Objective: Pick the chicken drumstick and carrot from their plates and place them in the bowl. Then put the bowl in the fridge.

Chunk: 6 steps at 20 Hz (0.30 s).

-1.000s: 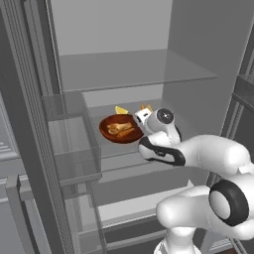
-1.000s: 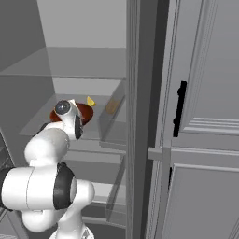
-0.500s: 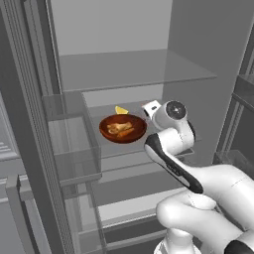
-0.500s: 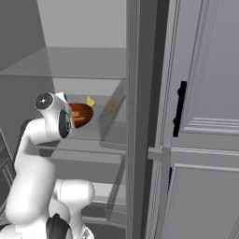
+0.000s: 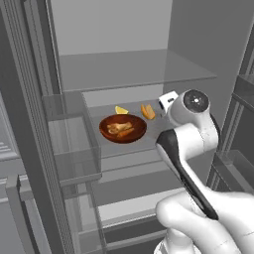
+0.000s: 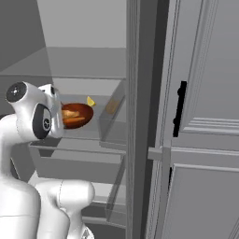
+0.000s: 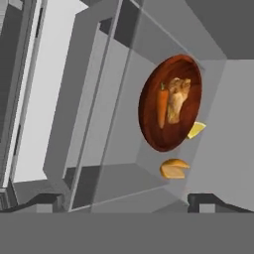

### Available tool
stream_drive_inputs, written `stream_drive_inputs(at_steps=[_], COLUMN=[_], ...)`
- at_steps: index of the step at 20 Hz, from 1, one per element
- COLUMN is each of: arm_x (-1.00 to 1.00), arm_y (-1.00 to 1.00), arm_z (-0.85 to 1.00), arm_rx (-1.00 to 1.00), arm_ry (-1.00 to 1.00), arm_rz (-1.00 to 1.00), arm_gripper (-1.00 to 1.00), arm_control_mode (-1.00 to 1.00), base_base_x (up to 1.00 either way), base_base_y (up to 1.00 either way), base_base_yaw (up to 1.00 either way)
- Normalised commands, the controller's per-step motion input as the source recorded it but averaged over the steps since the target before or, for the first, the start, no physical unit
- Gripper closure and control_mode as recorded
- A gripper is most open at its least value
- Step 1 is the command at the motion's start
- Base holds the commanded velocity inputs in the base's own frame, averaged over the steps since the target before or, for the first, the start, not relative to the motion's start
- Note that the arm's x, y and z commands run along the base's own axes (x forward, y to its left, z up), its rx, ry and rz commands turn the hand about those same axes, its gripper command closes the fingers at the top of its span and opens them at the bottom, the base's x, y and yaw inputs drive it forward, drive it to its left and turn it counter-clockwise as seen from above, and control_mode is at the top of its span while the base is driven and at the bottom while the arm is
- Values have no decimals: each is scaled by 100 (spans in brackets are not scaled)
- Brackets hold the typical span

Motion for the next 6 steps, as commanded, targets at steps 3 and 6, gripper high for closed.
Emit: stream_drive_inputs(at_steps=[3, 6], arm_x=[-99, -87], arm_y=[-25, -20], arm_z=[42, 32], arm_rx=[0, 3], arm_ry=[0, -3], arm_rz=[-9, -2], arm_gripper=[-100, -100], arm_control_mode=[-100, -100], base_base_x=[0, 0], base_base_y=[0, 0], base_base_yaw=[0, 0])
